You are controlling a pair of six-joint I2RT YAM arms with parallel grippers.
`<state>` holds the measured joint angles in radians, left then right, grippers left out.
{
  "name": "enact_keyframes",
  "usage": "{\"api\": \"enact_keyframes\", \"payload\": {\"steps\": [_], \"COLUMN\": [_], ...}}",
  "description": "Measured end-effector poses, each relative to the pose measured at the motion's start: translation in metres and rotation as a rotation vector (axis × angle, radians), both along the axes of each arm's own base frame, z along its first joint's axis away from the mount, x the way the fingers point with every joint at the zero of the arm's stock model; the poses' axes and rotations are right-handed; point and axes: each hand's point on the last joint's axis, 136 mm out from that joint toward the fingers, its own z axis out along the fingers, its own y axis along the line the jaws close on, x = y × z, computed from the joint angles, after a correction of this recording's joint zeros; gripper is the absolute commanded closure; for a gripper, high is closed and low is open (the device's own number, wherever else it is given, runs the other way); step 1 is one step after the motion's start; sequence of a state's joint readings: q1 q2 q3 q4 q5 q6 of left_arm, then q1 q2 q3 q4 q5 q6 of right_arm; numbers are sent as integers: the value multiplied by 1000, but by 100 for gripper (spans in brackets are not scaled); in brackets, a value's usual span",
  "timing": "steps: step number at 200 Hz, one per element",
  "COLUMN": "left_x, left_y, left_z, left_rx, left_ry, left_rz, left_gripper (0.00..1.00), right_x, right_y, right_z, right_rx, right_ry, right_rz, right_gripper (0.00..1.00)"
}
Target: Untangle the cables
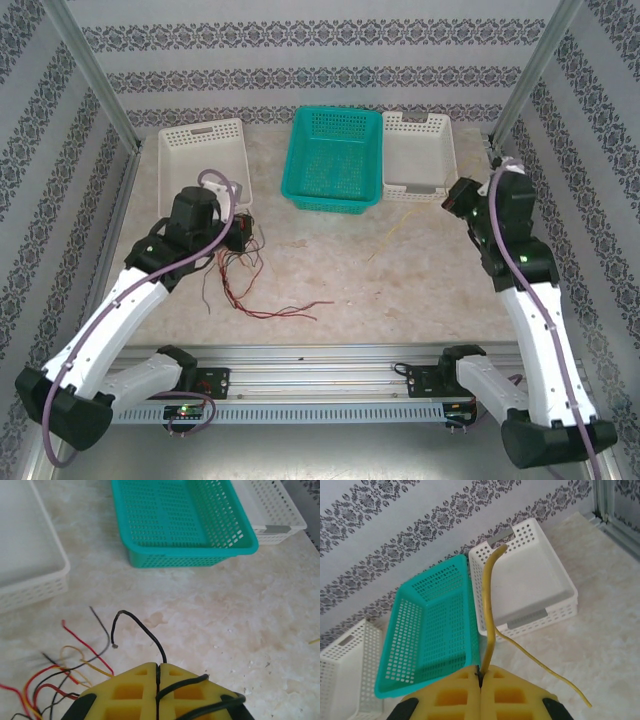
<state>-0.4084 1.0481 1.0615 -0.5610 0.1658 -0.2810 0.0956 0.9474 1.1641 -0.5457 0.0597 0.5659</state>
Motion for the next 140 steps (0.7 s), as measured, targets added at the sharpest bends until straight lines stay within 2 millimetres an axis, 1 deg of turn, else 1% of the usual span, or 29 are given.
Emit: {"api": "enact_keyframes", "payload": {"steps": [31, 54, 85, 101, 122, 140], "left_x": [15, 16, 5, 3, 1, 2], "left_y": [-22, -34, -33, -33, -35, -39], "left_z": [9, 11, 0, 0, -3, -5], "left_rx": [18, 6, -1, -12, -22, -25], "left_ry": [-37, -77, -99, -118, -126, -125], "left_rz": [-83, -135, -159, -163, -176, -186], "left_gripper": [100, 100, 100, 100, 100, 100], "right_x": [33, 52, 81, 99, 126, 153], "right_y": [1, -7, -23, -29, -33, -34], "right_z": [10, 22, 47, 57, 58, 52], "right_rx": [-107, -174, -281, -328, -386, -433], "right_ry": [9, -15, -67, -92, -92, -81], "right_rz": [-20, -75, -172, -212, -248, -266], "right_gripper": [100, 100, 100, 100, 100, 100]}}
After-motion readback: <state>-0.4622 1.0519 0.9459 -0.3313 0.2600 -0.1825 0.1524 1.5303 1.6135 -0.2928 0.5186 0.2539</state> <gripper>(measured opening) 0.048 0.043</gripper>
